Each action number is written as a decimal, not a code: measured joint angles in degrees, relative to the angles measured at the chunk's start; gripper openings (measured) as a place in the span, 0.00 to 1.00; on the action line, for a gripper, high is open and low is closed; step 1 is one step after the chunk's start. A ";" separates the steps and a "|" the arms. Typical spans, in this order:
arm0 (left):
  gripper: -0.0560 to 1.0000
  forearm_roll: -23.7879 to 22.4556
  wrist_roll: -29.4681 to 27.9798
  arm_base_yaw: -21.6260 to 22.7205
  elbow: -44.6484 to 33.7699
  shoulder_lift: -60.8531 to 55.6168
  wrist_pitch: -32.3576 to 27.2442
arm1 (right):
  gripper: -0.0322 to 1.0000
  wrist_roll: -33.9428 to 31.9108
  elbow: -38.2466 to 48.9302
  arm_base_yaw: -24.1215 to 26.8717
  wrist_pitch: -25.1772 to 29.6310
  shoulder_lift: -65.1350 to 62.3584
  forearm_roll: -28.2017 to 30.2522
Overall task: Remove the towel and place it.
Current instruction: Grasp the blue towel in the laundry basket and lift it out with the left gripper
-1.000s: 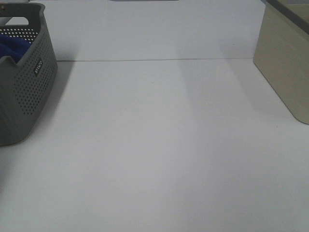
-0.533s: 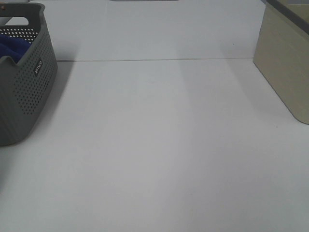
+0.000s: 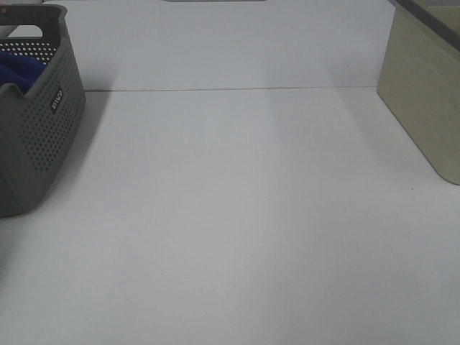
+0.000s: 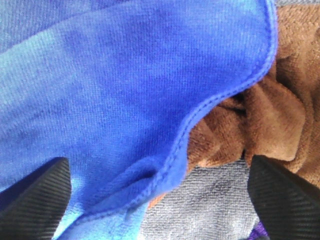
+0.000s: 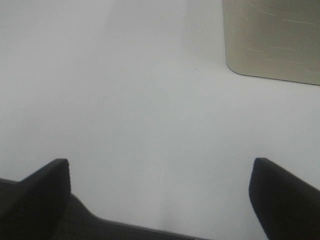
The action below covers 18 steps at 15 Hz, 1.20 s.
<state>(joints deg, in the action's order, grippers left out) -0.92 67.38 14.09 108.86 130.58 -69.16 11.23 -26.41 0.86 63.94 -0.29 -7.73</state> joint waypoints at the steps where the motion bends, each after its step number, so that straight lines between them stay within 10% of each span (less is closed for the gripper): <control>1: 0.90 0.17 -0.17 0.00 0.00 0.00 0.00 | 0.94 0.11 0.00 0.00 0.00 0.00 0.00; 4: 0.84 0.23 0.06 0.00 0.00 0.00 0.00 | 0.94 0.23 0.00 0.00 0.00 0.00 0.00; 12: 0.14 -1.72 0.00 0.00 2.69 -0.74 -0.06 | 0.94 0.23 0.00 0.00 0.00 0.00 0.00; 18: 0.09 -2.41 -11.97 0.00 8.37 -0.86 -0.11 | 0.94 0.23 0.00 0.00 0.00 0.00 0.00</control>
<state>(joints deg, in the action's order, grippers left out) -3.32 55.41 14.09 117.23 129.72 -69.27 11.46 -26.41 0.86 63.94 -0.29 -7.73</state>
